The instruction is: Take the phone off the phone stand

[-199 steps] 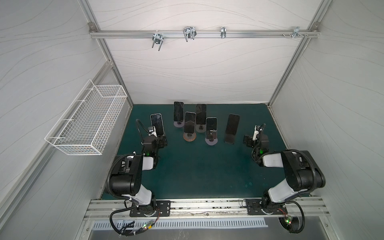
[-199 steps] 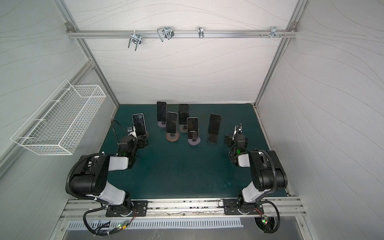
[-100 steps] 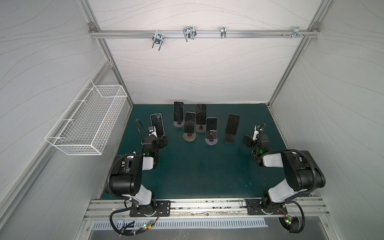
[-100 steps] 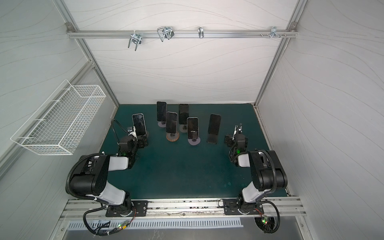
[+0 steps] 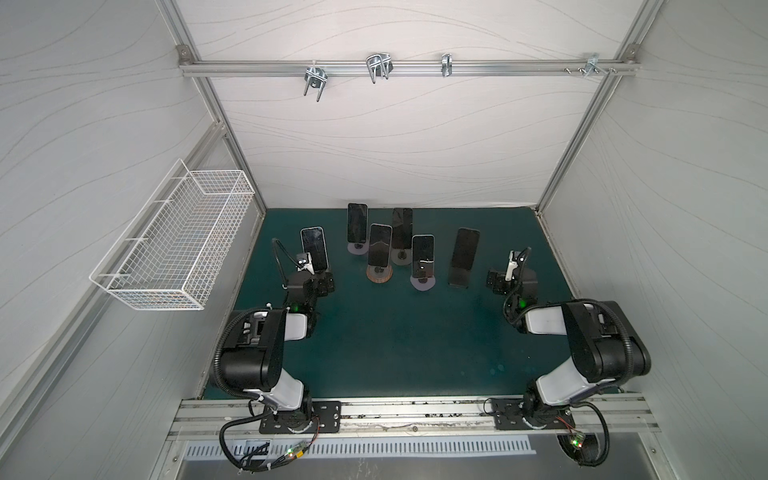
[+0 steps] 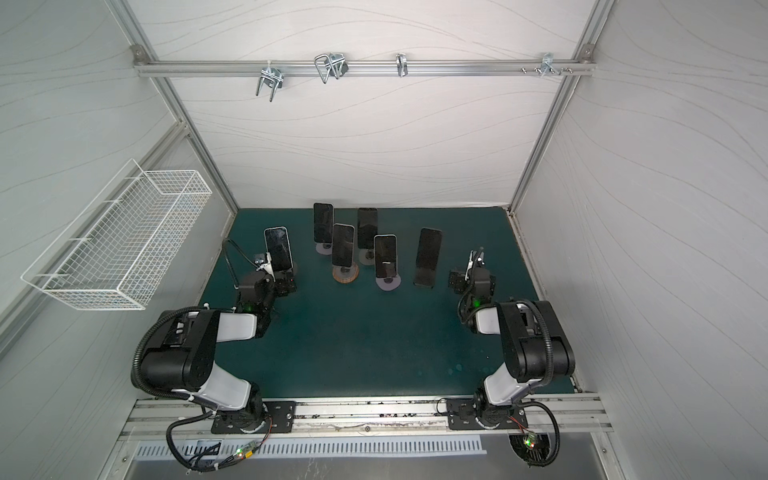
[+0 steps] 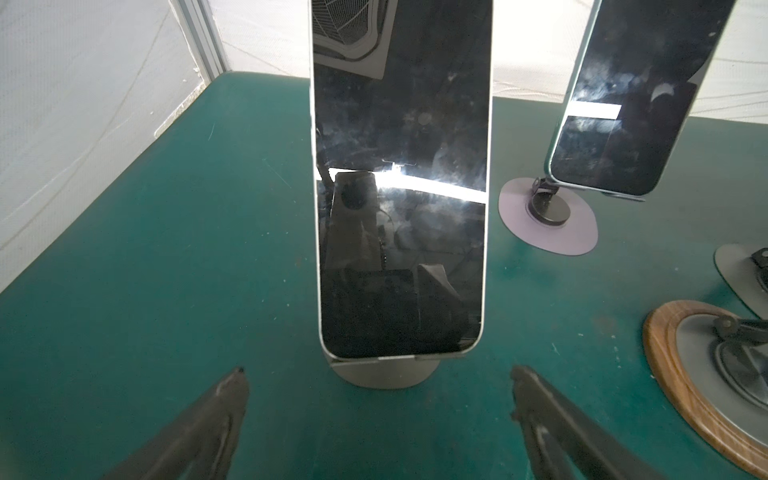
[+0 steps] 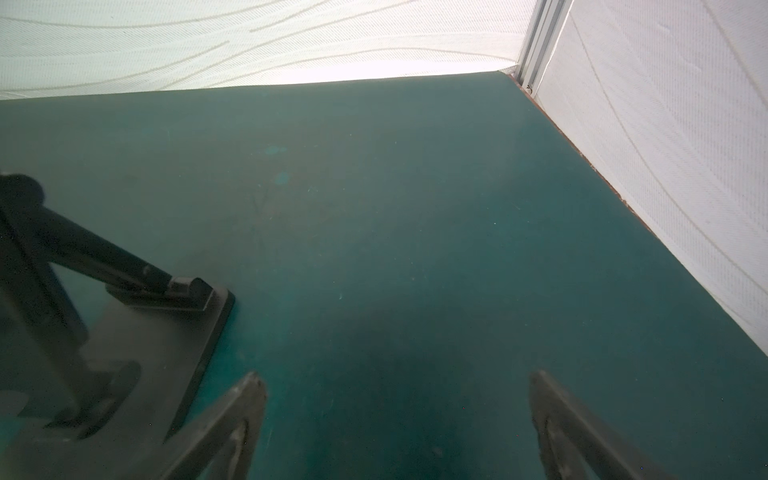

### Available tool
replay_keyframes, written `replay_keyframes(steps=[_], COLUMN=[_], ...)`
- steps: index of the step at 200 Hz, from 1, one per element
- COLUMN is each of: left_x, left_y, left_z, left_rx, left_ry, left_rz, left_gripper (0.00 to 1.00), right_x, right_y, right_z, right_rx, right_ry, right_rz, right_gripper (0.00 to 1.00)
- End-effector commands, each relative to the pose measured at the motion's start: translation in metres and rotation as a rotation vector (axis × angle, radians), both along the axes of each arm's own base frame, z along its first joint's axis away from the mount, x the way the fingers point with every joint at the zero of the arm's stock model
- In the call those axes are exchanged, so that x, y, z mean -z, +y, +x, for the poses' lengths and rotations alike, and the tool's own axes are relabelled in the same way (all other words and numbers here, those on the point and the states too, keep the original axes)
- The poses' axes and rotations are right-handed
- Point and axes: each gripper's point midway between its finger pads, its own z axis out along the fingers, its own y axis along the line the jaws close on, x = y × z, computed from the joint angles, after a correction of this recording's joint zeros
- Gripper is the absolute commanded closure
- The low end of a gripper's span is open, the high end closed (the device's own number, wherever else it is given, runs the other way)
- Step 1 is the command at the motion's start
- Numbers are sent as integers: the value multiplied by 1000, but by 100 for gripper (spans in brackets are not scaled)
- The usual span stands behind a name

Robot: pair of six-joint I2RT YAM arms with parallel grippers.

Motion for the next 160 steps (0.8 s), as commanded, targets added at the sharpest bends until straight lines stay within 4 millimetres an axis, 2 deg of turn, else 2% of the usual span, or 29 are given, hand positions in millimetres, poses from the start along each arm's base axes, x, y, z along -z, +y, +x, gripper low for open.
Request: replay_keyframes(steps=[1,33,45,54,87,106,125,135,150,160], left_x=[-17,-29,-31,-33,-40,-44,-47,-49,-55,-57], left_y=[-3,-5,-6,-6,-1,0,-1,-2,-5,-6], left_z=[-2,-17,-20,-20,-14,-11,-8,-8,-10,-11], left_rx=[15,25,32,33,2,1,13,27,55,74], left_ry=[-96,-199,-207,-202,-133,-100,-74,-78,-98,-98], left_rz=[7,11,10,13,11,16,9,2,-13,-20], left_gripper=[0,0,0,0,0,0,0,0,0,0], right_x=[-11,-19,-28,-31,-61,-84,-108,-118,-119,-122], right_y=[2,2,1,-2,2,2,-8,-21,-50,-48], right_z=[-3,-15,-18,-22,-27,-27,-28,-31,-50,-50], right_rx=[-13,-28,-26,-10,-32,-15,68,173,445,422], right_ry=[-45,-113,-142,-107,-37,-35,-22,-6,57,101], right_rz=[4,9,5,9,65,100,141,178,313,358], right_gripper=[1,1,1,1,1,1,1,1,1,1])
